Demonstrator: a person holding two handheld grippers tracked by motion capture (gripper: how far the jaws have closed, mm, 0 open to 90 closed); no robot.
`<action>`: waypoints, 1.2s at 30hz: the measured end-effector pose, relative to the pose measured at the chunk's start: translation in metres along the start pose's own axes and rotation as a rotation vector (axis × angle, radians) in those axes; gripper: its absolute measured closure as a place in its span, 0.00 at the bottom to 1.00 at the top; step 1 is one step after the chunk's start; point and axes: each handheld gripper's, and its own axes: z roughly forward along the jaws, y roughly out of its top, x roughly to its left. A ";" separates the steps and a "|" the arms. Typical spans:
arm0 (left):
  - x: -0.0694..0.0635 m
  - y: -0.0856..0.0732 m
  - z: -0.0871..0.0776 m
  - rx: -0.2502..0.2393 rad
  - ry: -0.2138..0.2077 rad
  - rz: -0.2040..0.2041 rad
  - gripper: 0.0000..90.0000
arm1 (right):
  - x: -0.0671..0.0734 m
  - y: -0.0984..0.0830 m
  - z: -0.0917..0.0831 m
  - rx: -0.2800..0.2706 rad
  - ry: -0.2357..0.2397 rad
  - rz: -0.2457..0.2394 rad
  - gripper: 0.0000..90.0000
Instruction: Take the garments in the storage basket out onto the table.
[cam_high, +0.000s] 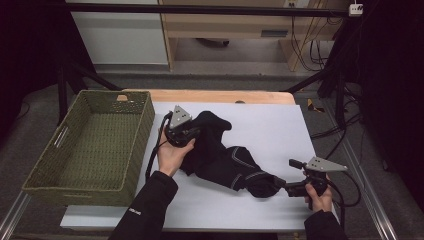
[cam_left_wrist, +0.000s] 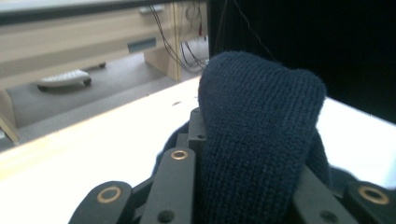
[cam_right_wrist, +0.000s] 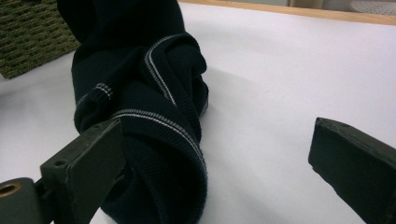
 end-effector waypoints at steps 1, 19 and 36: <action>0.000 -0.005 0.003 0.012 -0.004 -0.002 0.87 | 0.000 0.000 0.000 0.001 -0.001 -0.001 0.05; 0.018 -0.023 -0.009 0.093 -0.067 -0.072 0.43 | 0.001 0.001 0.000 -0.005 0.000 0.003 0.04; 0.008 -0.044 -0.032 0.233 -0.082 -0.049 0.07 | 0.013 0.008 0.007 0.009 0.036 -0.013 0.03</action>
